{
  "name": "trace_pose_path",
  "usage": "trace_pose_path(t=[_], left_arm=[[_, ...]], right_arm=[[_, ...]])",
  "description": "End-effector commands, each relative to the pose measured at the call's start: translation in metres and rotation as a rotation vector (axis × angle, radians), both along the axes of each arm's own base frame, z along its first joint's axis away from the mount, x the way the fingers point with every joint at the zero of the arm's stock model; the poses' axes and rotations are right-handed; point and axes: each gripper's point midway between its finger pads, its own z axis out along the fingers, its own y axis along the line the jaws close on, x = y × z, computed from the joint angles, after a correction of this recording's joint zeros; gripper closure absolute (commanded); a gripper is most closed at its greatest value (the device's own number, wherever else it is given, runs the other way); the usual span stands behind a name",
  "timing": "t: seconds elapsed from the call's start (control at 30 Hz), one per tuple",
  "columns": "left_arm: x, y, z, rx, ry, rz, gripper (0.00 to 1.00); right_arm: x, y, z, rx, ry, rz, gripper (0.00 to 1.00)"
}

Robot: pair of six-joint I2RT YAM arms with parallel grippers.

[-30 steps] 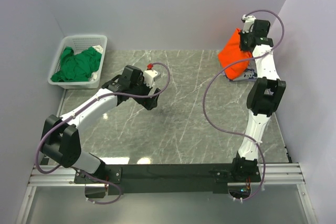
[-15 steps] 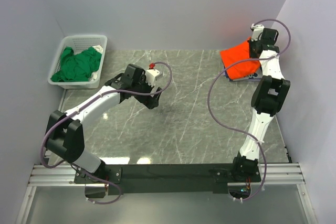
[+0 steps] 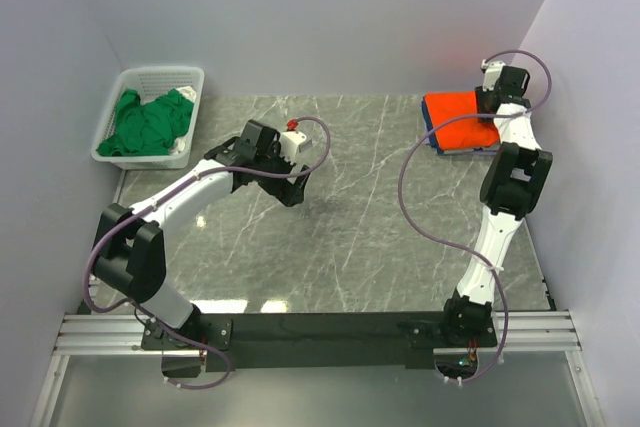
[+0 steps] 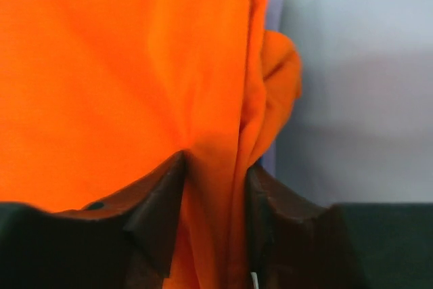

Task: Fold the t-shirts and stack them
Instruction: Neatly place the folded tshirt to the corner

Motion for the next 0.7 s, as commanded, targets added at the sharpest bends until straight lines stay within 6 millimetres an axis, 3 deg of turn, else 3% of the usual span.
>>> trace_pose_path(t=[0.0, 0.1, 0.13, 0.2, 0.37, 0.47, 0.57, 0.6, 0.63, 0.67], left_arm=[[0.008, -0.005, 0.024, -0.035, -0.038, 0.015, 0.01], [0.008, -0.002, 0.028, -0.032, -0.050, 0.024, 0.01], [0.007, -0.001, 0.028, -0.029, -0.046, 0.027, 0.01], [0.006, 0.002, 0.033, -0.027, -0.060, 0.028, 0.01], [0.007, 0.009, 0.041, -0.019, -0.075, 0.032, 0.01], [0.008, 0.011, 0.042, -0.029, -0.066, 0.028, 0.01], [0.010, 0.013, 0.042, -0.031, -0.059, 0.022, 0.01], [0.012, 0.014, 0.043, -0.031, -0.060, 0.024, 0.01], [0.013, 0.015, 0.041, -0.030, -0.052, 0.022, 0.01], [0.014, 0.015, 0.041, -0.032, -0.049, 0.022, 0.01]], right_arm=[[0.001, -0.029, 0.024, -0.077, -0.062, -0.067, 0.53], [-0.002, -0.034, 0.049, -0.075, -0.097, -0.080, 0.52], [-0.005, -0.036, 0.066, -0.076, -0.124, -0.084, 0.52], [-0.008, -0.027, 0.093, -0.038, -0.168, -0.059, 0.52], [-0.013, -0.013, 0.138, 0.023, -0.250, -0.021, 0.50], [-0.011, -0.004, 0.148, 0.076, -0.275, 0.012, 0.50], [-0.003, 0.004, 0.144, 0.144, -0.294, 0.013, 0.52], [0.001, 0.006, 0.134, 0.174, -0.284, 0.015, 0.55], [0.006, 0.014, 0.139, 0.208, -0.300, 0.052, 0.59], [0.009, 0.017, 0.134, 0.243, -0.300, 0.049, 0.68]])
